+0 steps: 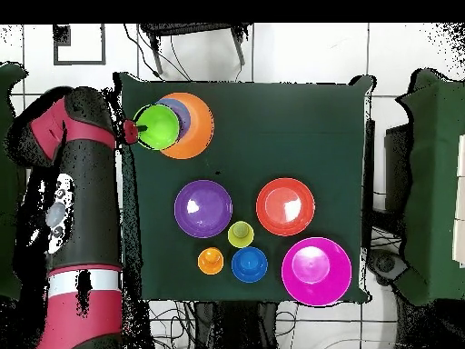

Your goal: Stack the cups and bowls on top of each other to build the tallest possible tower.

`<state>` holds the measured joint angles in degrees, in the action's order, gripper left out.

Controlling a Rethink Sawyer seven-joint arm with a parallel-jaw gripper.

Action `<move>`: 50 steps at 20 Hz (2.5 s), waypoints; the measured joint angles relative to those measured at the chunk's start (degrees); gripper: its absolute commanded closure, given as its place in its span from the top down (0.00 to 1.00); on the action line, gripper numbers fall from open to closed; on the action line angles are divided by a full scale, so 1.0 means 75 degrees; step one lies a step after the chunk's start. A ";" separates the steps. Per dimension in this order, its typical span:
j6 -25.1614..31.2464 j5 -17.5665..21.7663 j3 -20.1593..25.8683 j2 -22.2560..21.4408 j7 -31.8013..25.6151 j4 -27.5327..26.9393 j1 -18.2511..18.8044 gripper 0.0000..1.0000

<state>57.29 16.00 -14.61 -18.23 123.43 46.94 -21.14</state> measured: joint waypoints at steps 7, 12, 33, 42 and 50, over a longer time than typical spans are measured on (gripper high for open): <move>0.0000 0.0000 0.0074 0.0088 0.0000 -0.0240 0.0057 0.00; -0.0002 0.0000 0.0079 0.0135 0.0000 -0.0382 0.0114 0.00; -0.0002 0.0142 0.0079 0.0156 0.0000 -0.0424 0.0181 0.00; -0.0002 0.0157 0.0080 0.0152 0.0000 -0.0423 0.0209 0.00; -0.0002 0.0157 0.0081 0.0075 0.0000 -0.0333 0.0227 0.00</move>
<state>57.27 17.18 -14.00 -17.67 123.43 44.44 -19.44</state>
